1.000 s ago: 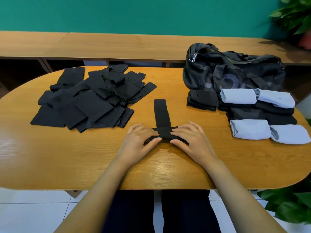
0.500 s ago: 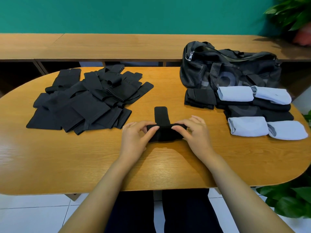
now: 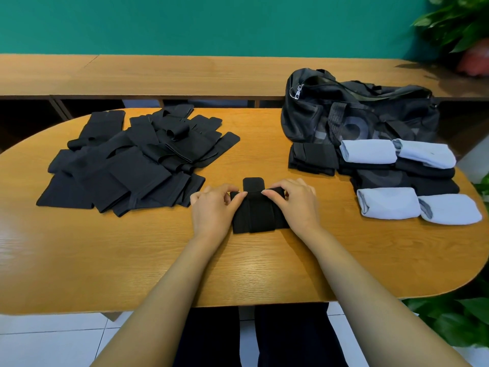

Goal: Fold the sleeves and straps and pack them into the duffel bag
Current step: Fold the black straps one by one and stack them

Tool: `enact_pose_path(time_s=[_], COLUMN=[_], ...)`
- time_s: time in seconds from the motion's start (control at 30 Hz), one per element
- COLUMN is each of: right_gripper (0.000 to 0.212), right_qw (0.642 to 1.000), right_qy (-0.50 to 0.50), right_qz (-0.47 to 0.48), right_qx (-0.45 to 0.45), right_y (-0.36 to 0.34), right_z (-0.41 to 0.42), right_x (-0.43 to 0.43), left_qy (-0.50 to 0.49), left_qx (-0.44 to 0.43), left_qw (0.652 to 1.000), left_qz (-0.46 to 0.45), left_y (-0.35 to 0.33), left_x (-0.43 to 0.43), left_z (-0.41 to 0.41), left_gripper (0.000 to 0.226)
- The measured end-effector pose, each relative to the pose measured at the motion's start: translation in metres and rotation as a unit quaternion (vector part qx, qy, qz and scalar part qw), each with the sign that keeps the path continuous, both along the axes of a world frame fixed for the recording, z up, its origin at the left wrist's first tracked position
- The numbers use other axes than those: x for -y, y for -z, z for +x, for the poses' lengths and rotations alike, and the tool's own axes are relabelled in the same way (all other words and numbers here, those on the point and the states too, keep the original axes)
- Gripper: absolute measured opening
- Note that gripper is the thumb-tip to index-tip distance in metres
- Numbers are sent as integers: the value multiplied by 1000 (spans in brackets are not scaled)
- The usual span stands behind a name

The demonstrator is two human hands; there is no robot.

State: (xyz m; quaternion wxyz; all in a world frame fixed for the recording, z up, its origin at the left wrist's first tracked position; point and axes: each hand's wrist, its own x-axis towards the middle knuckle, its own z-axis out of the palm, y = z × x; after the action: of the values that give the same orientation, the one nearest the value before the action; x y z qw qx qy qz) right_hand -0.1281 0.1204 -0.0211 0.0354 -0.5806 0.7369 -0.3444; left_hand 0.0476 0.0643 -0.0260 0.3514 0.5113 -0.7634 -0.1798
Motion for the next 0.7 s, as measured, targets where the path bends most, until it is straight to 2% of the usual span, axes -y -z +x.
enact_pose_path(time_s=[0.1, 0.17, 0.27, 0.37, 0.57, 0.7], right_gripper=[39, 52, 67, 75, 76, 81], right_qw=[998, 995, 980, 957, 959, 965], right_qy=[1, -24, -99, -144, -149, -154], right_qz=[47, 55, 109, 181, 184, 165], right_qx=[-43, -73, -137, -173, -158, -138], right_y=[6, 4, 1, 7, 14, 11], right_z=[-3, -6, -6, -3, -3, -2], right_x=[-2, -11, -29, -41, -44, -47], left_qy=[15, 72, 196, 256, 236, 232], left_qx=[87, 105, 114, 164, 161, 173], left_qw=[995, 991, 974, 951, 958, 957], left_qz=[-38, -47, 6, 53, 30, 17], left_y=[4, 4, 3, 7, 16, 13], left_x=[0, -2, -7, -12, -19, -20], left_z=[3, 9, 21, 28, 30, 29], left_gripper=[39, 47, 68, 82, 68, 67])
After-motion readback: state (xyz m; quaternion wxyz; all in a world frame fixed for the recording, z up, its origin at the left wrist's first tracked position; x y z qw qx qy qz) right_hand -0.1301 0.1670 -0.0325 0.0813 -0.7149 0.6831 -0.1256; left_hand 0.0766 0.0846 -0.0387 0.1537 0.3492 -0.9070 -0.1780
